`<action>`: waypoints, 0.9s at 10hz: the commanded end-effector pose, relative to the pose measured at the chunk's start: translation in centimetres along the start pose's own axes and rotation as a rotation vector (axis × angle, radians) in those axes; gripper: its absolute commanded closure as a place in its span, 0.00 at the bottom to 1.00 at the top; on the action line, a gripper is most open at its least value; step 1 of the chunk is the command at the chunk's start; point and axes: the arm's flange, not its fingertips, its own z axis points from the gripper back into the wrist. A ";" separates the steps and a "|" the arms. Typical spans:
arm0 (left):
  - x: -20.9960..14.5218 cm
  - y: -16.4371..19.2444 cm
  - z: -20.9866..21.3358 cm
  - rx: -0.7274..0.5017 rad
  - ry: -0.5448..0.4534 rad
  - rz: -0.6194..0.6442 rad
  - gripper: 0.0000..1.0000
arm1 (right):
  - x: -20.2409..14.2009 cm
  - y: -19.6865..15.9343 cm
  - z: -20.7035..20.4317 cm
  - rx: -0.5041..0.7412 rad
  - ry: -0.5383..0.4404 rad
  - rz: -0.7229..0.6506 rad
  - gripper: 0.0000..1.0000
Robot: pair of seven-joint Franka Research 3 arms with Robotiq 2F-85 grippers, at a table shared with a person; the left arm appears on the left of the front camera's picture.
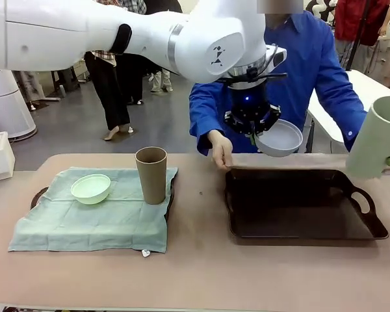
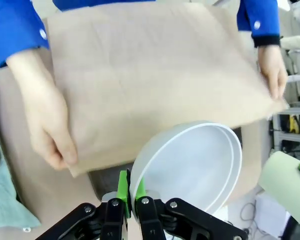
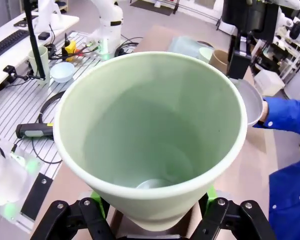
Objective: Set up a tray with a mat and arrange the tableware.
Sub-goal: Pick up the Picnic Bowl and Reusable plastic cup from the Handle tray in front of the human's position and hold them in the air.
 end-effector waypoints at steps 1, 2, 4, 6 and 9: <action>-2.0 0.7 1.2 -0.007 -0.074 0.029 1.00 | 0.8 1.2 0.4 0.013 0.000 0.003 0.78; -2.3 0.9 1.5 -0.020 -0.092 0.064 1.00 | 1.0 1.0 1.4 0.030 0.004 0.003 0.78; -0.5 -0.2 0.9 -0.010 -0.021 0.005 1.00 | 1.0 1.0 0.9 0.007 0.006 0.012 0.78; -0.5 -0.2 0.9 -0.010 -0.021 0.005 1.00 | 1.0 1.0 0.9 0.007 0.006 0.012 0.78; -0.5 -0.2 0.9 -0.010 -0.021 0.005 1.00 | 1.0 1.0 0.9 0.007 0.006 0.012 0.78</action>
